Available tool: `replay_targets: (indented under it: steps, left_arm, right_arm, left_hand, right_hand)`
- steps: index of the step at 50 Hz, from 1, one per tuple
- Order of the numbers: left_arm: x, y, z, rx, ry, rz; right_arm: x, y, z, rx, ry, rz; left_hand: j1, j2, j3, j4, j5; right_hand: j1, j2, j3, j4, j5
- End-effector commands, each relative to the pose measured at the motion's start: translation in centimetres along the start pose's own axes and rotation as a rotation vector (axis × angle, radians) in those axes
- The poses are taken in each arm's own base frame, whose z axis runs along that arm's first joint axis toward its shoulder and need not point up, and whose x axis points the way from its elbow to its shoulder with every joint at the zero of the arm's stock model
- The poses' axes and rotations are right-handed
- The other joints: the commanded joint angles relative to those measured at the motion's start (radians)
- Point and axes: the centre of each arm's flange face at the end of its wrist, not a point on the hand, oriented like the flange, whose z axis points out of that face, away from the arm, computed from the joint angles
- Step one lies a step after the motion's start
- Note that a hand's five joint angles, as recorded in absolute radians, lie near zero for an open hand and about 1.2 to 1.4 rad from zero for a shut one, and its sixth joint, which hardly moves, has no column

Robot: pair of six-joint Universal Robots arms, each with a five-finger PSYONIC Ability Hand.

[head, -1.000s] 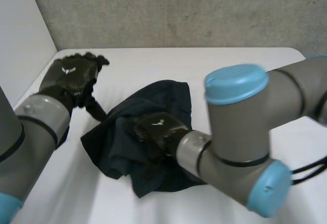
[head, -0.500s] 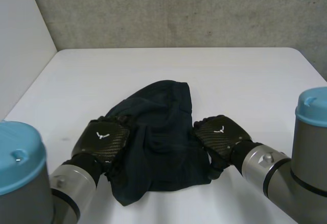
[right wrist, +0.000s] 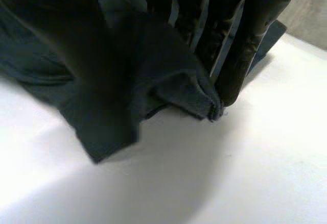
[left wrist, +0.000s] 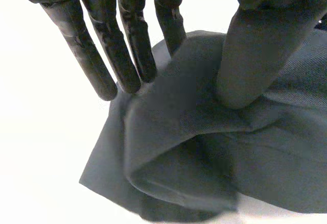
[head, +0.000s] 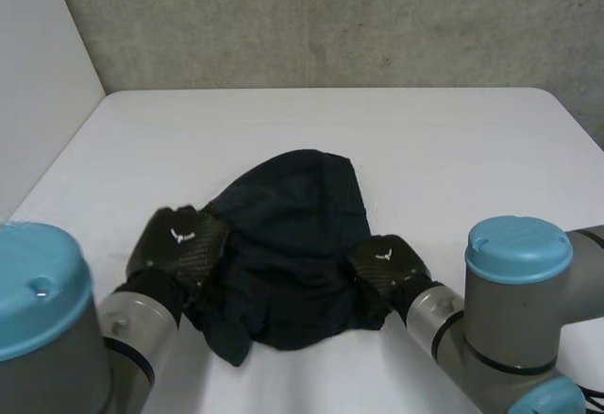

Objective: Fold the shorts.

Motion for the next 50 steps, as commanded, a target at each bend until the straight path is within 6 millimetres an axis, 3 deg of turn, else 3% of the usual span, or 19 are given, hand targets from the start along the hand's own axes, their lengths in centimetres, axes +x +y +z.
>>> replay_targets:
  steps: [1,6,7,9,10,15,20,22,27,31,37,45,50]
  left_arm:
    - [-1.5,-3.9,-1.0,0.141,-0.042,-0.002]
    - [-3.0,-6.9,-1.5,0.238,-0.092,0.025]
    - [-3.3,-7.4,-1.6,0.254,-0.1,0.035]
    - [-4.0,-8.6,-1.8,0.3,-0.108,0.085]
    - [-4.1,-8.8,-1.8,0.304,-0.106,0.097]
    - [-4.4,-8.5,-1.1,0.301,-0.037,0.195]
    - [-3.3,-5.8,-0.3,0.187,0.081,0.211]
    - [-2.5,-3.8,0.6,0.105,0.124,0.215]
    - [-1.4,-1.1,2.4,-0.001,0.164,0.213]
    - [-0.7,-0.4,3.0,-0.023,0.184,0.136]
    - [0.0,-0.9,2.3,-0.011,0.191,-0.054]
    - [2.0,-0.8,1.2,-0.006,0.217,-0.171]
    - [3.5,1.3,2.0,-0.052,0.241,-0.148]
  right_arm:
    - [0.8,-4.1,-1.0,0.123,0.016,-0.061]
    - [2.4,-10.6,-4.4,0.314,0.093,-0.157]
    - [3.7,-13.1,-6.1,0.368,0.147,-0.203]
    - [4.7,-14.5,-7.1,0.388,0.187,-0.237]
    - [5.9,-16.2,-8.6,0.403,0.233,-0.277]
    - [7.3,-18.4,-10.8,0.372,0.288,-0.348]
    - [7.1,-16.9,-9.5,0.263,0.237,-0.344]
    - [7.2,-15.4,-7.9,0.199,0.217,-0.328]
    - [7.4,-12.2,-5.1,0.081,0.178,-0.296]
    - [7.6,-10.6,-3.1,0.042,0.164,-0.278]
    - [9.6,-8.5,0.0,0.021,0.256,-0.237]
    - [9.7,-6.9,0.9,0.032,0.282,-0.089]
    - [9.5,-6.5,1.1,0.065,0.268,-0.066]
  left_hand:
    - [0.126,0.12,0.125,0.12,0.136]
    - [0.118,0.111,0.116,0.111,0.127]
    - [0.115,0.108,0.113,0.108,0.124]
    - [0.115,0.108,0.113,0.108,0.124]
    - [0.115,0.108,0.113,0.108,0.124]
    - [0.123,0.117,0.122,0.117,0.133]
    - [0.094,0.088,0.092,0.088,0.104]
    - [0.079,0.073,0.078,0.073,0.089]
    - [0.071,0.064,0.069,0.064,0.08]
    - [-0.175,-0.182,-0.177,-0.182,-0.166]
    - [-0.317,-0.323,-0.318,-0.323,-0.307]
    - [-0.358,-0.365,-0.36,-0.365,-0.348]
    - [-0.382,-0.388,-0.383,-0.388,-0.372]
  right_hand:
    - [0.481,0.261,0.293,0.266,0.32]
    - [0.481,0.261,0.293,0.266,0.32]
    - [0.481,0.261,0.293,0.266,0.32]
    - [0.481,0.261,0.293,0.266,0.32]
    - [0.481,0.261,0.293,0.266,0.32]
    - [0.481,0.261,0.293,0.266,0.32]
    - [0.481,0.261,0.293,0.266,0.32]
    - [0.481,0.261,0.293,0.266,0.32]
    - [0.481,0.261,0.293,0.266,0.32]
    - [0.481,0.261,0.293,0.266,0.32]
    - [0.481,0.261,0.293,0.266,0.32]
    - [0.481,0.261,0.293,0.266,0.32]
    - [0.481,0.261,0.293,0.266,0.32]
